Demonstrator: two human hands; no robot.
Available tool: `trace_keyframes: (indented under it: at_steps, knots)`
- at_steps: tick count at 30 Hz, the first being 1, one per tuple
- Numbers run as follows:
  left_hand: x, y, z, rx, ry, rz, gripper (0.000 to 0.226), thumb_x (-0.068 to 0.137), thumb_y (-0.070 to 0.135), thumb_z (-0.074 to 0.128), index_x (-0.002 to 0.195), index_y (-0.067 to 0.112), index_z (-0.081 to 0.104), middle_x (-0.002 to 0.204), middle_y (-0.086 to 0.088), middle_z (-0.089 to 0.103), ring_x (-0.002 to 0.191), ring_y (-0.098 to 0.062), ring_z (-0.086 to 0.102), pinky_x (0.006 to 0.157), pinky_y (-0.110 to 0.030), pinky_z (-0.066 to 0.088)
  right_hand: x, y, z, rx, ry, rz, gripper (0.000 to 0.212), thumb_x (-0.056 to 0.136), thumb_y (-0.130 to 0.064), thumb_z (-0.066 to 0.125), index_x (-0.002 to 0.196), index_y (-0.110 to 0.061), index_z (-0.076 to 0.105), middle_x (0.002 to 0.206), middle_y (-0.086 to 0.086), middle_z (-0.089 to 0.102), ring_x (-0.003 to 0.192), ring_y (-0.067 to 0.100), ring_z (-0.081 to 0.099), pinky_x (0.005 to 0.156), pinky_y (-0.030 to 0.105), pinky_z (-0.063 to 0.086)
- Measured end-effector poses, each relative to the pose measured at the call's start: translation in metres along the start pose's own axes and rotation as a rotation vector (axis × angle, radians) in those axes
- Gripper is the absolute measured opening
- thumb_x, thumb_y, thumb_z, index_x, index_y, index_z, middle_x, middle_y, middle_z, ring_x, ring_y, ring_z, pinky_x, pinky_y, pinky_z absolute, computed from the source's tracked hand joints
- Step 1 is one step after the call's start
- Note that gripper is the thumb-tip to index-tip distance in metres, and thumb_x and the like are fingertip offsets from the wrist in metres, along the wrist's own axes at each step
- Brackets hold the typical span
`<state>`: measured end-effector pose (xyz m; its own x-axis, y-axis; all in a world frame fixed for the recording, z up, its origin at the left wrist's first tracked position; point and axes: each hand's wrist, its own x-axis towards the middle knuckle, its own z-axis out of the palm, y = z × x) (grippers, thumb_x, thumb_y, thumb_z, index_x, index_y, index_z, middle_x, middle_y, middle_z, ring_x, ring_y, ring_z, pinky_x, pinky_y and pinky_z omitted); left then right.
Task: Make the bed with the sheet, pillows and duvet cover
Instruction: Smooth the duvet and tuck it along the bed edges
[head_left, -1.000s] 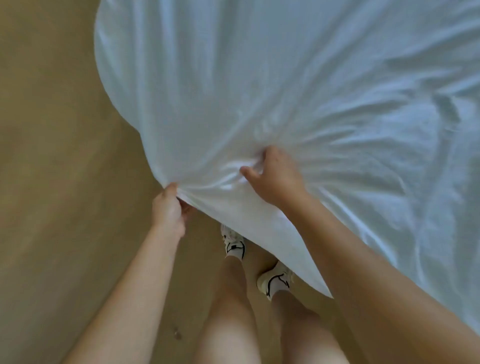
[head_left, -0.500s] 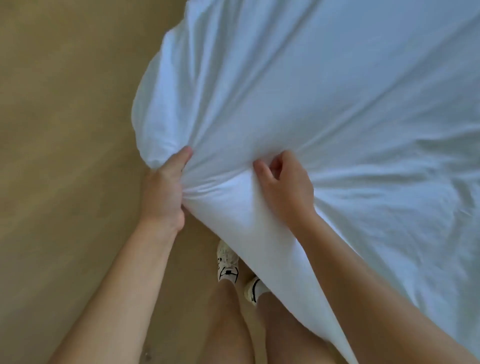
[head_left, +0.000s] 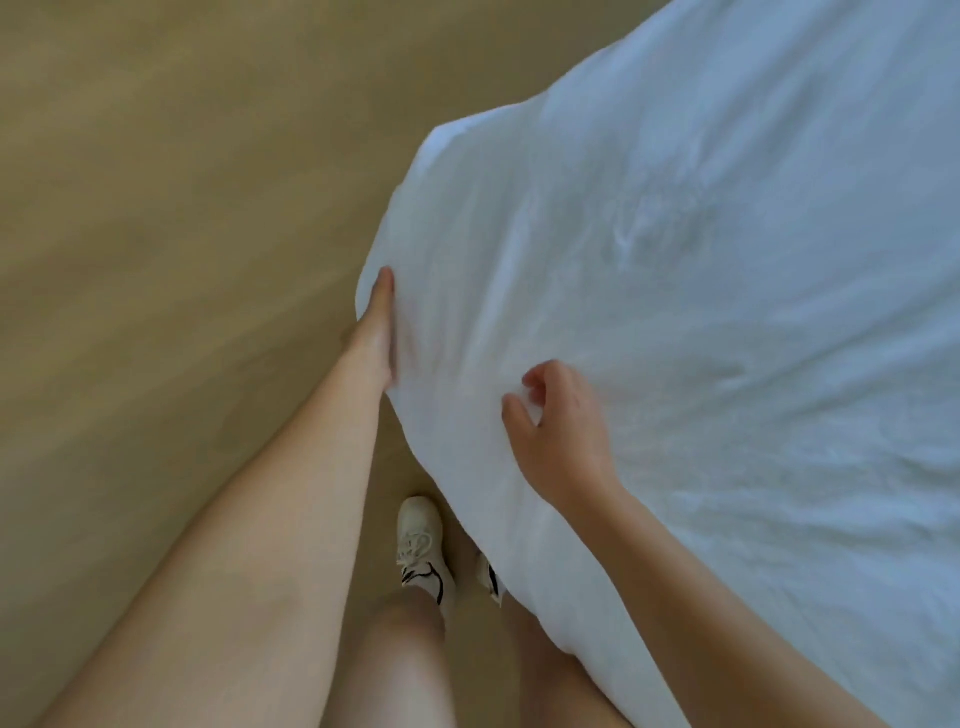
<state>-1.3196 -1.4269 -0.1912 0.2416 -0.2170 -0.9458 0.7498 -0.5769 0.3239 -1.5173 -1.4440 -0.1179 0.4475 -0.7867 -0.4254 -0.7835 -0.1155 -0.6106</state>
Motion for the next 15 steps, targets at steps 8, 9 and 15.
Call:
trace_keyframes:
  at_steps: [8, 9, 15]
  knots:
    - [-0.046, 0.045, -0.026, -0.092, -0.239, 0.201, 0.02, 0.082, 0.035, 0.066, 0.095, 0.022, 0.074, 0.091, 0.0, 0.074, 0.091, -0.023, 0.069, 0.067, -0.03, 0.056, 0.042, -0.054, 0.011, -0.004, 0.1, 0.111, 0.056, 0.084, -0.043, 0.057, 0.13, -0.015, 0.042, 0.122, -0.001, 0.038, 0.117, 0.016, 0.028, 0.093, 0.016, 0.018]
    - [-0.063, 0.047, -0.041, -0.149, -0.314, 0.306, 0.024, 0.082, 0.034, 0.068, 0.102, 0.021, 0.073, 0.101, -0.003, 0.073, 0.097, -0.026, 0.068, 0.071, -0.032, 0.057, 0.044, -0.064, 0.012, 0.04, 0.163, 0.095, 0.063, 0.081, -0.05, 0.054, 0.132, -0.017, 0.039, 0.126, -0.001, 0.036, 0.118, 0.012, 0.026, 0.099, 0.02, 0.018]
    - [-0.029, 0.057, -0.127, -0.05, 0.186, 0.191, 0.051, 0.075, 0.045, 0.073, 0.11, 0.009, 0.067, 0.095, 0.0, 0.073, 0.08, -0.014, 0.07, 0.063, -0.024, 0.054, 0.06, -0.074, 0.018, -0.005, 0.427, 0.17, 0.07, 0.083, -0.05, 0.046, 0.143, -0.018, 0.03, 0.147, 0.003, 0.025, 0.136, 0.008, 0.016, 0.114, 0.032, 0.009]
